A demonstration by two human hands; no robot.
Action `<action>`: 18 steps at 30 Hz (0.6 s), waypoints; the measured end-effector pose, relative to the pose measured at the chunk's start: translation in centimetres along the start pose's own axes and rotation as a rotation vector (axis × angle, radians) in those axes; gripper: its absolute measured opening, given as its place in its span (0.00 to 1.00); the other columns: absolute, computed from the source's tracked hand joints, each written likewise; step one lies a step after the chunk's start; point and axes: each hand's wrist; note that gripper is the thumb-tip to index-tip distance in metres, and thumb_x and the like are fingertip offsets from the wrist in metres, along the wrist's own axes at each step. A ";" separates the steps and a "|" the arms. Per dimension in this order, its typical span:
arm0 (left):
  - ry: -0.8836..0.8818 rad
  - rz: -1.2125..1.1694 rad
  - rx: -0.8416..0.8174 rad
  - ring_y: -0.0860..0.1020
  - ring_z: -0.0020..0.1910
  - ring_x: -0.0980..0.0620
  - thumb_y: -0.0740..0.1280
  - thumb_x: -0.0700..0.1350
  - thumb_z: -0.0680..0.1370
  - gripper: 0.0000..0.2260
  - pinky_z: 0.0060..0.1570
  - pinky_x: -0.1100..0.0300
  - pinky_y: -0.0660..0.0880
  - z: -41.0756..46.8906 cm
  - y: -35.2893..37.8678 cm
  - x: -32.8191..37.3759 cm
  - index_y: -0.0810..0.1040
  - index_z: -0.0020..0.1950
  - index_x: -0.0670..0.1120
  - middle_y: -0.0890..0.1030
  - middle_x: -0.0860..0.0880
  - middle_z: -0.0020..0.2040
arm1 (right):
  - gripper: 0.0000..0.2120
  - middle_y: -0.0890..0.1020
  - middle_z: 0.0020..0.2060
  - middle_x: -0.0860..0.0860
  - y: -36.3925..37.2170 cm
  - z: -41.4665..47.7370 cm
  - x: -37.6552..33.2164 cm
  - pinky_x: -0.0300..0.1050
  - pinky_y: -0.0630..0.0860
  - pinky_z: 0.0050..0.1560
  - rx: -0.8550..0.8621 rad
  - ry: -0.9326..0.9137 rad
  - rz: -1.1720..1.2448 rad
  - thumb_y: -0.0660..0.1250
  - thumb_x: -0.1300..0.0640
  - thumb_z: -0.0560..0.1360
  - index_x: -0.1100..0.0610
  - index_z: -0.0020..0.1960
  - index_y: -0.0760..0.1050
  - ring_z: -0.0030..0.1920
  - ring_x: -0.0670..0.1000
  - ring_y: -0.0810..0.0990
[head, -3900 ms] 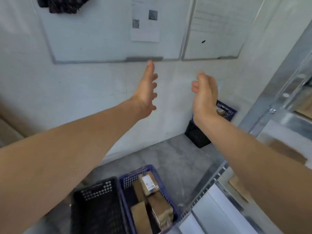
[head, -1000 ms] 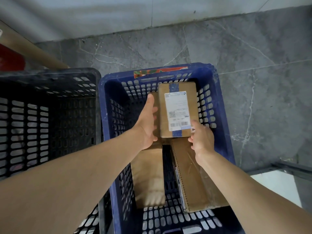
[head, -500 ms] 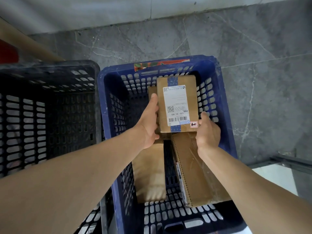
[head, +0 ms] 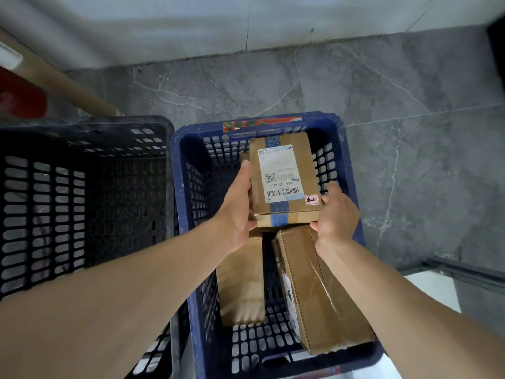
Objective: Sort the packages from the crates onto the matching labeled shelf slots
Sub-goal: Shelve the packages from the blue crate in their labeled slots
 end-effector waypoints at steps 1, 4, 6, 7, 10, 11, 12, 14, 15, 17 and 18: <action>0.008 0.001 0.000 0.79 0.47 0.56 0.49 0.68 0.82 0.23 0.57 0.51 0.66 -0.5 0.0 0.2 0.78 0.45 0.58 0.85 0.59 0.37 | 0.17 0.82 0.35 0.49 -0.2 -0.2 -0.1 0.61 0.81 0.55 0.001 0.006 0.011 0.65 0.46 0.81 0.55 0.38 0.76 0.40 0.52 0.81; 0.034 0.007 0.010 0.78 0.46 0.57 0.49 0.66 0.83 0.22 0.56 0.53 0.65 -1.7 0.0 0.8 0.77 0.44 0.56 0.84 0.61 0.33 | 0.18 0.83 0.37 0.51 -0.5 -1.4 -0.3 0.67 0.81 0.57 0.017 0.018 0.023 0.66 0.45 0.81 0.54 0.37 0.76 0.44 0.55 0.83; 0.052 0.015 0.025 0.78 0.46 0.57 0.50 0.66 0.82 0.23 0.52 0.55 0.67 -2.2 -0.2 1.0 0.77 0.45 0.55 0.84 0.61 0.33 | 0.18 0.84 0.37 0.52 -0.7 -2.4 -0.5 0.67 0.81 0.57 0.015 0.032 0.035 0.65 0.44 0.81 0.54 0.38 0.77 0.45 0.57 0.85; 0.060 0.020 0.032 0.78 0.46 0.57 0.50 0.66 0.82 0.23 0.49 0.55 0.68 -2.5 -0.4 1.1 0.78 0.45 0.54 0.84 0.60 0.33 | 0.18 0.84 0.37 0.52 -0.8 -2.7 -0.6 0.67 0.81 0.56 0.016 0.044 0.039 0.65 0.44 0.81 0.55 0.38 0.77 0.44 0.57 0.85; 0.081 0.031 0.036 0.79 0.47 0.56 0.51 0.67 0.82 0.24 0.48 0.55 0.69 -3.4 -0.7 1.6 0.78 0.47 0.53 0.85 0.59 0.36 | 0.20 0.84 0.32 0.49 -1.2 -4.1 -0.8 0.63 0.83 0.53 -0.008 0.072 0.032 0.63 0.45 0.82 0.55 0.36 0.77 0.38 0.53 0.84; 0.089 0.028 0.032 0.79 0.47 0.55 0.51 0.67 0.81 0.25 0.47 0.56 0.69 -3.8 -0.6 1.9 0.79 0.49 0.52 0.86 0.57 0.39 | 0.20 0.84 0.32 0.48 -1.4 -4.4 -0.7 0.61 0.82 0.53 -0.012 0.062 0.018 0.62 0.45 0.82 0.54 0.36 0.77 0.38 0.53 0.84; 0.094 0.026 0.026 0.80 0.48 0.53 0.52 0.67 0.81 0.26 0.46 0.56 0.70 -4.2 -0.4 2.2 0.80 0.53 0.50 0.86 0.55 0.43 | 0.20 0.85 0.34 0.48 -1.6 -4.7 -0.6 0.60 0.82 0.53 -0.015 0.053 0.003 0.61 0.44 0.82 0.54 0.38 0.77 0.41 0.54 0.85; 0.099 0.038 0.018 0.81 0.51 0.51 0.52 0.68 0.81 0.28 0.47 0.56 0.71 -4.9 0.0 2.6 0.79 0.61 0.48 0.85 0.51 0.52 | 0.20 0.86 0.42 0.52 -2.1 -5.1 -0.1 0.55 0.80 0.47 -0.025 0.039 -0.031 0.58 0.42 0.82 0.57 0.46 0.78 0.45 0.58 0.85; 0.102 0.051 0.014 0.81 0.51 0.52 0.52 0.67 0.81 0.28 0.48 0.56 0.72 -5.2 0.2 2.7 0.78 0.64 0.48 0.85 0.50 0.53 | 0.21 0.86 0.45 0.54 -2.4 -5.3 0.2 0.51 0.78 0.42 -0.029 0.032 -0.049 0.57 0.42 0.82 0.58 0.50 0.79 0.46 0.58 0.85; 0.090 0.074 0.007 0.81 0.52 0.52 0.52 0.68 0.81 0.29 0.50 0.55 0.73 -5.8 0.4 2.4 0.77 0.66 0.48 0.84 0.50 0.55 | 0.23 0.86 0.47 0.54 -3.0 -5.6 0.9 0.47 0.73 0.39 -0.038 0.026 -0.109 0.55 0.41 0.83 0.58 0.56 0.78 0.47 0.57 0.84; 0.078 0.091 0.009 0.81 0.53 0.52 0.52 0.69 0.80 0.30 0.54 0.53 0.74 -5.8 0.4 1.9 0.76 0.67 0.48 0.84 0.50 0.56 | 0.24 0.86 0.49 0.53 -3.2 -5.8 1.2 0.49 0.74 0.42 -0.051 0.034 -0.149 0.53 0.40 0.83 0.57 0.57 0.78 0.48 0.56 0.84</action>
Point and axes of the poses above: each hand's wrist, its own z-axis towards the middle knuckle, its own y-axis out of the palm, x = y × z
